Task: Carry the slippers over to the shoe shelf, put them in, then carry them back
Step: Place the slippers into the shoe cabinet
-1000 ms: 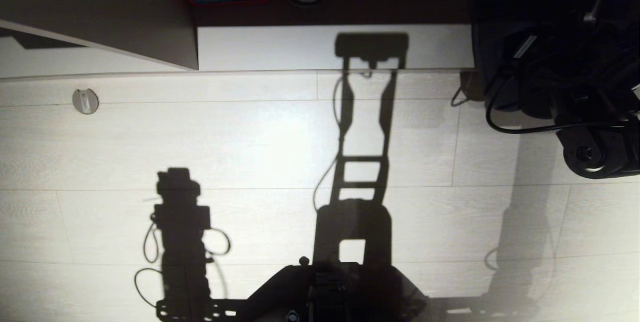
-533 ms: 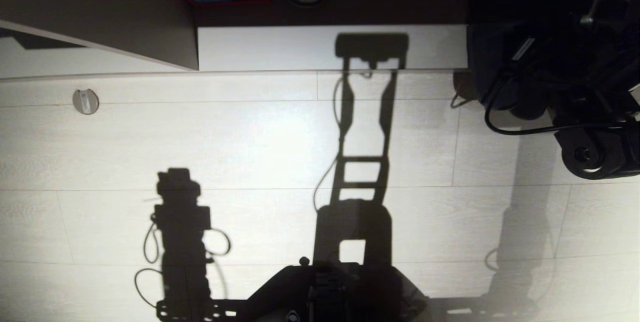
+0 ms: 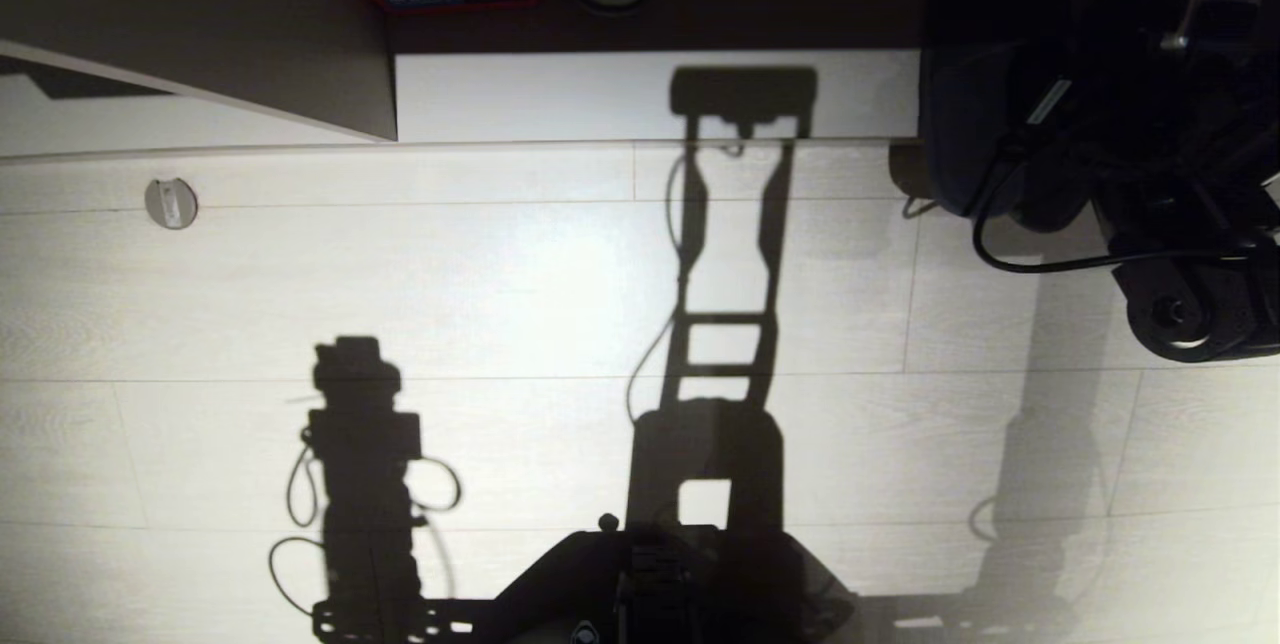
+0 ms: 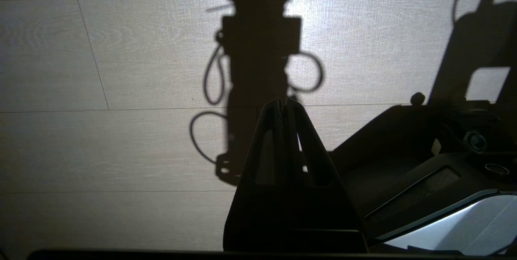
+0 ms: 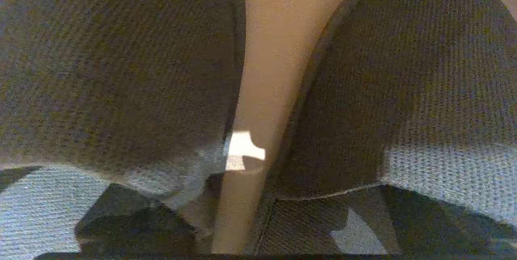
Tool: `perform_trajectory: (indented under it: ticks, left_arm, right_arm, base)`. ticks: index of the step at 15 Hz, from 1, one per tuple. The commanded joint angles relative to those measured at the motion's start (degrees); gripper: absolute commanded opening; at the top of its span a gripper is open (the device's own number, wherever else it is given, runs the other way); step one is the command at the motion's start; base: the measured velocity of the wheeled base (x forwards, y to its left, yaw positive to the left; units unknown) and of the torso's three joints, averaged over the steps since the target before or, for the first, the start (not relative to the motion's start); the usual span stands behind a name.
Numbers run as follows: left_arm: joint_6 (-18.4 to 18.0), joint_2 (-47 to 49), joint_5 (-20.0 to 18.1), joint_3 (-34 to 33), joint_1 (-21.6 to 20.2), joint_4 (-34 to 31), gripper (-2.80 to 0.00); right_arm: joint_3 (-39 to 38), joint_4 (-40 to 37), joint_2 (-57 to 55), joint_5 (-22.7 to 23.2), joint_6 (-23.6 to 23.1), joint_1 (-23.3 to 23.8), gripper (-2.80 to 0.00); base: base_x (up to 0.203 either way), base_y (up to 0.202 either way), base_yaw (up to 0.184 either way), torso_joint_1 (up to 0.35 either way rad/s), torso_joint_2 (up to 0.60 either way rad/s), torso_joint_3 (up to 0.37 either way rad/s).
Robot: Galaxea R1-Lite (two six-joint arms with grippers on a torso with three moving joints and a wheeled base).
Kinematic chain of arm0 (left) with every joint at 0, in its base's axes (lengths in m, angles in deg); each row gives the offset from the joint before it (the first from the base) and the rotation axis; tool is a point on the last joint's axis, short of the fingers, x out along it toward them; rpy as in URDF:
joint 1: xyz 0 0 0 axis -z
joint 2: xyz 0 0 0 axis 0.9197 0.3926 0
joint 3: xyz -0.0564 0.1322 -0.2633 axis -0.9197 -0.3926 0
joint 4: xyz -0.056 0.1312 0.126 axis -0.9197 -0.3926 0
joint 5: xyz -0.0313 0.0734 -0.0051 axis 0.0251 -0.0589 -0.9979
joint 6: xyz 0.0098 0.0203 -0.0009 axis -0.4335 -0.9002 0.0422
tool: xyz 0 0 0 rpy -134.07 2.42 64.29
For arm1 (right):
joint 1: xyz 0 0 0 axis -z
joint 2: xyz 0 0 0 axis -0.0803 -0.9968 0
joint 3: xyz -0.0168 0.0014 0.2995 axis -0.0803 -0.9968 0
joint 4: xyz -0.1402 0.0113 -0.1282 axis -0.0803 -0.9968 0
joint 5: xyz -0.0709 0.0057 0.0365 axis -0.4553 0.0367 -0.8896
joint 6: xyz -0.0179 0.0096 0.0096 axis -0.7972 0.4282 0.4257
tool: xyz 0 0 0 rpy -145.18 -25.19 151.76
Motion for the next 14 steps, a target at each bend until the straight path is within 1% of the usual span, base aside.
perform_trajectory:
  ticks: [1,5,7,10,14]
  left_arm:
    - [0.01,-0.02,-0.02,-0.01,0.00,0.00,-2.80]
    - [0.01,-0.02,-0.02,-0.01,0.00,0.00,-2.80]
    - [0.01,-0.02,-0.02,-0.01,0.00,0.00,-2.80]
    - [0.01,-0.02,-0.02,-0.01,0.00,0.00,-2.80]
    - [0.01,-0.02,-0.02,-0.01,0.00,0.00,-2.80]
  right_arm:
    - [-0.15,0.16,0.03,-0.01,-0.09,-0.09,0.00]
    - [-1.56,-1.51,1.52,-0.10,-0.71,-0.79,0.00]
    - [-2.84,-2.88,3.36,-0.62,-2.65,-1.23,0.00]
    - [-3.84,-3.53,4.42,-0.89,-4.05,-1.32,0.00]
    - [-3.67,-3.71,4.60,-0.89,-4.40,-1.14,0.00]
  base:
    - [0.000,0.000,0.000,0.000,0.00,0.000]
    - [0.000,0.000,0.000,0.000,0.00,0.000]
    - [0.000,0.000,0.000,0.000,0.00,0.000]
    - [0.000,0.000,0.000,0.000,0.00,0.000]
    - [0.000,0.000,0.000,0.000,0.00,0.000]
